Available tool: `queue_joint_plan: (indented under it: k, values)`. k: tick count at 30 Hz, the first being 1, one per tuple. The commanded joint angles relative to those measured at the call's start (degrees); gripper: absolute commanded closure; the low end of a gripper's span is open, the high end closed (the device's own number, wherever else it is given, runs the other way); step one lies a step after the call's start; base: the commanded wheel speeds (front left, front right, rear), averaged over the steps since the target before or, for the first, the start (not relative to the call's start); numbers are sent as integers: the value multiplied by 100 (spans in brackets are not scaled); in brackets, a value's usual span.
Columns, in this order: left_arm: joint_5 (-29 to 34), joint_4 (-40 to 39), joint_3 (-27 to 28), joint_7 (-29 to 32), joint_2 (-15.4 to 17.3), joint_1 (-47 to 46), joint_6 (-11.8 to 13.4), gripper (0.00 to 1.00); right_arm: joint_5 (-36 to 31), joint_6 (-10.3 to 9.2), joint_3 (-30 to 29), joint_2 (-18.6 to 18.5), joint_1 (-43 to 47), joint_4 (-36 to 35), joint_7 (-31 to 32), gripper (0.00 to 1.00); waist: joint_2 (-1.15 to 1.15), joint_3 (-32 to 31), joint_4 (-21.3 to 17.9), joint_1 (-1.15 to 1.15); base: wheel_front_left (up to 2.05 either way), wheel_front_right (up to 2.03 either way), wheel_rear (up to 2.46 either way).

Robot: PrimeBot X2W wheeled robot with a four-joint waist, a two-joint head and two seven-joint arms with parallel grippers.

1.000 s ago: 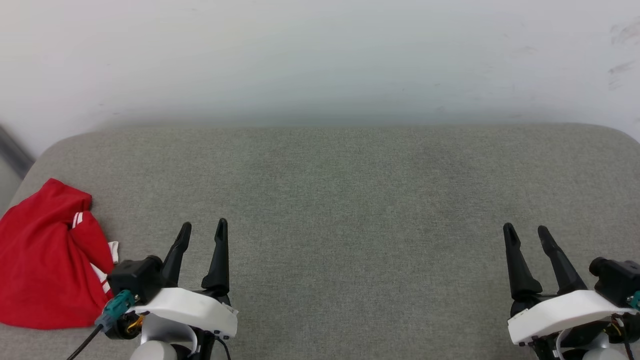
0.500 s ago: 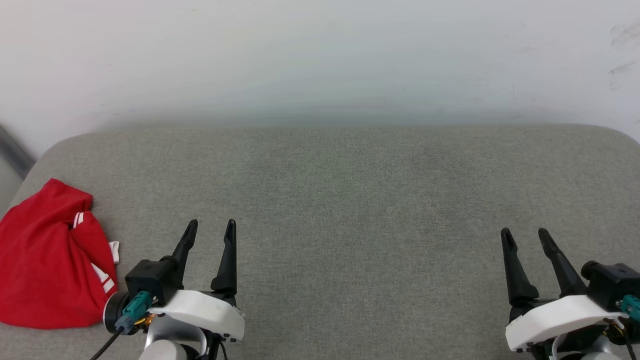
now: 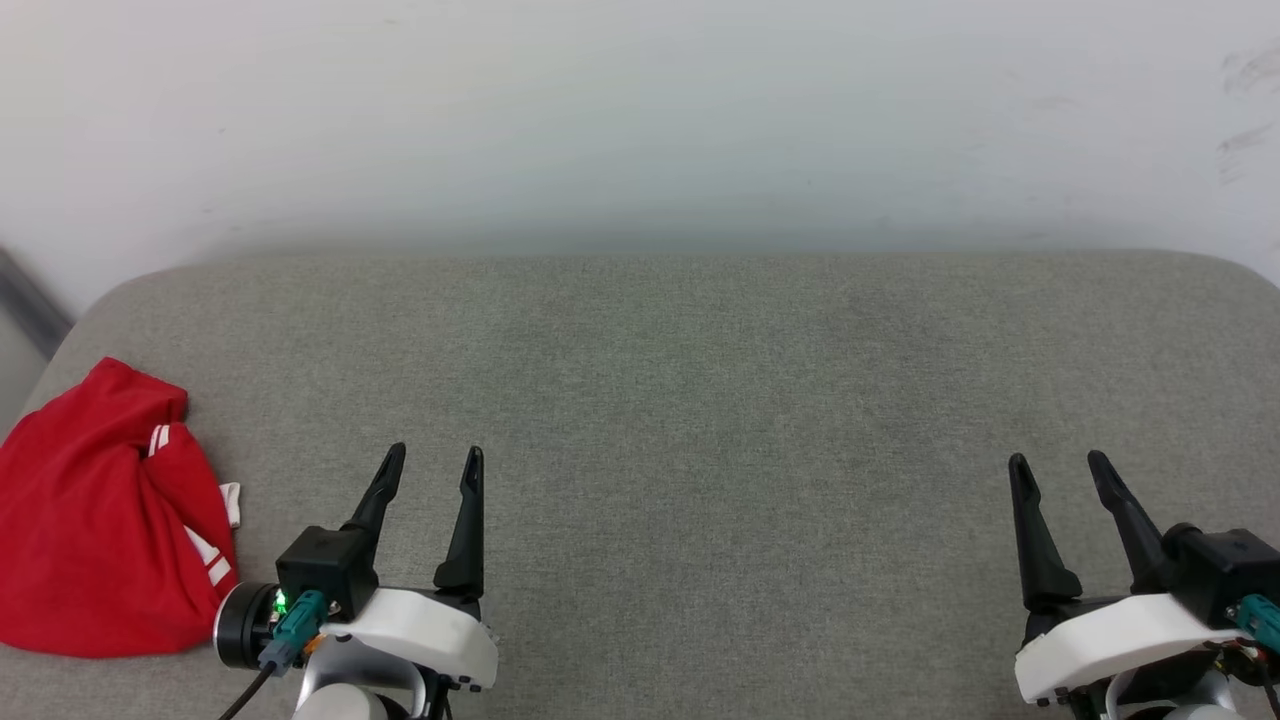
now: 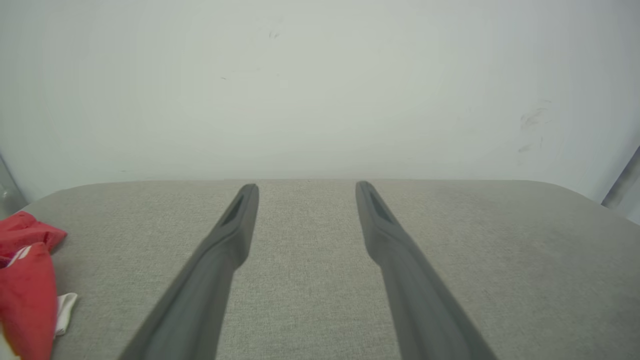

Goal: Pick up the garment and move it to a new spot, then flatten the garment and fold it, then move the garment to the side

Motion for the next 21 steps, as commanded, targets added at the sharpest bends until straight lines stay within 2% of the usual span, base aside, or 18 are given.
queue_joint_plan:
  k: [1, 15, 21]
  values:
    - [119, -2, 3, -55, -12, -89, 4, 0, -81, -2, -10, 12, 32, -50, -53, 0, 0, -2, -1, 0, 0, 0, 0]
    - [587, 180, 116, -211, -95, -80, -6, 0, -532, -2, 48, 16, -13, 35, -242, 0, 0, -24, -8, 0, 0, 0, 0]
    - [729, 312, 184, -276, -137, -127, 20, 0, -696, -2, 60, 17, 23, 62, -305, 0, 0, -15, 125, 0, 0, 0, 0]
